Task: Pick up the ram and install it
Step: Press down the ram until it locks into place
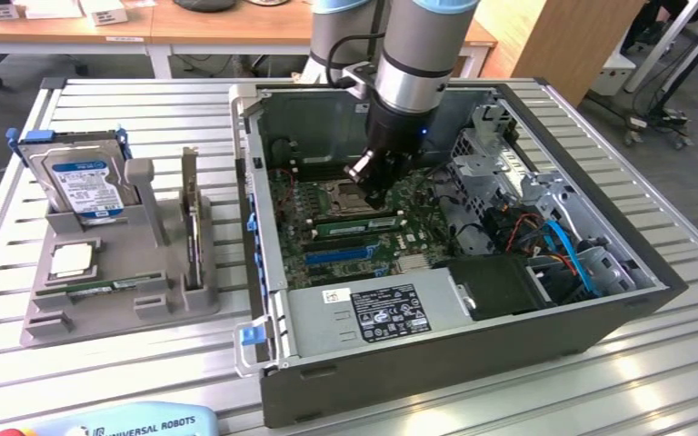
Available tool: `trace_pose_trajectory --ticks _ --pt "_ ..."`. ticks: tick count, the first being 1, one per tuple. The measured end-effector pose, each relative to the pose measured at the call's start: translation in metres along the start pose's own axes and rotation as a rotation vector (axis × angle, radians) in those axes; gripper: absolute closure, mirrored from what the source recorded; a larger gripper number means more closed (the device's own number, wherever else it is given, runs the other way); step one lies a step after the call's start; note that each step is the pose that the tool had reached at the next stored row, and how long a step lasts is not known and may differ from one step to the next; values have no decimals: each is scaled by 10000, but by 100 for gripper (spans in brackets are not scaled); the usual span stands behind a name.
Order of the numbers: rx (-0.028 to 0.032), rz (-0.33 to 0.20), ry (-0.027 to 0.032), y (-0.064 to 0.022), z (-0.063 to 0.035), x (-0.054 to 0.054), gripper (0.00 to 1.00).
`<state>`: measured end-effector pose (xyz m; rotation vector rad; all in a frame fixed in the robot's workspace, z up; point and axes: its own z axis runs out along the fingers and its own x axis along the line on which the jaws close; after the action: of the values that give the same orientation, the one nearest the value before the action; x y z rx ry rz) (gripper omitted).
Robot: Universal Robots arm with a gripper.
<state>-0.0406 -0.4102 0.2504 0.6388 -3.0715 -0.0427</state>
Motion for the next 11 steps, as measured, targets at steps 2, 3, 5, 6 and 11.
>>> trace_pose_trajectory --ticks 2,3,5,6,11 --pt "1 371 -10 0 5 0 90" --pt "1 550 -15 0 8 0 90" --pt "2 910 -24 0 12 0 90" --pt "2 1090 -29 0 15 0 90" --pt "4 2006 -54 -1 28 0 90"
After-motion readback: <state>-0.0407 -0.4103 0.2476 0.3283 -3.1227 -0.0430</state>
